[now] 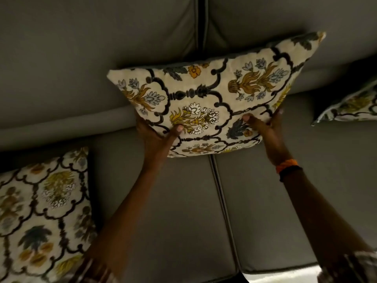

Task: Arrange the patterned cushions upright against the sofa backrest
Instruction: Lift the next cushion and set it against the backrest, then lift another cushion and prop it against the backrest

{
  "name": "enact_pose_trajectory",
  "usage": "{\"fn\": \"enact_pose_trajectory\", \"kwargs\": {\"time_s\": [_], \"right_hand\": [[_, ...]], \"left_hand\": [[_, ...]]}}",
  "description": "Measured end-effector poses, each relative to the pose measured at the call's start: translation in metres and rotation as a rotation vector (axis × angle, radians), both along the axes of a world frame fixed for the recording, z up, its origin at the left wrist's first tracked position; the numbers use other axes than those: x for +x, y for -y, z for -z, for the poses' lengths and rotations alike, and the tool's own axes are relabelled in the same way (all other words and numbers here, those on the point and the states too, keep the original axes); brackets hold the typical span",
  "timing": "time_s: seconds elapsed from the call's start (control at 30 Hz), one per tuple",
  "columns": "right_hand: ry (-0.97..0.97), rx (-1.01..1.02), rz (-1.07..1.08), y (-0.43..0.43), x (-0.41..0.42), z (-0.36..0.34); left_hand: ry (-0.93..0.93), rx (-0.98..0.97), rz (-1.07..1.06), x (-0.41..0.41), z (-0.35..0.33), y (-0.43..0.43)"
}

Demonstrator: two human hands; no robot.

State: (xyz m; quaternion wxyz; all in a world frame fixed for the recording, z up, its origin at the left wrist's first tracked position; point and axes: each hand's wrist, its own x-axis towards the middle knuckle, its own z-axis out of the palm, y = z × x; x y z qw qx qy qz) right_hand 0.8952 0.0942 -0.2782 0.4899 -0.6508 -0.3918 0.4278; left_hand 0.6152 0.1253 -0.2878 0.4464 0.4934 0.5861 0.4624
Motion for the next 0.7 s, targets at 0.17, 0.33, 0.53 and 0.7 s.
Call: {"fn": "enact_pose_trajectory", "kwargs": {"time_s": [0.17, 0.33, 0.53, 0.7], "right_hand": [[0.152, -0.203, 0.228, 0.080, -0.090, 0.022], [0.433, -0.413, -0.143, 0.117, -0.245, 0.043], [0.077, -0.592, -0.340, 0.120, -0.448, 0.065], [-0.013, -0.450, -0.270, 0.123, -0.546, 0.060]], "left_hand": [[-0.165, -0.057, -0.024, -0.052, 0.003, 0.042], [-0.771, -0.021, 0.068, -0.172, 0.010, 0.087], [-0.984, -0.282, -0.158, -0.413, 0.034, 0.147], [-0.758, -0.695, -0.361, -0.530, 0.035, 0.157]]}}
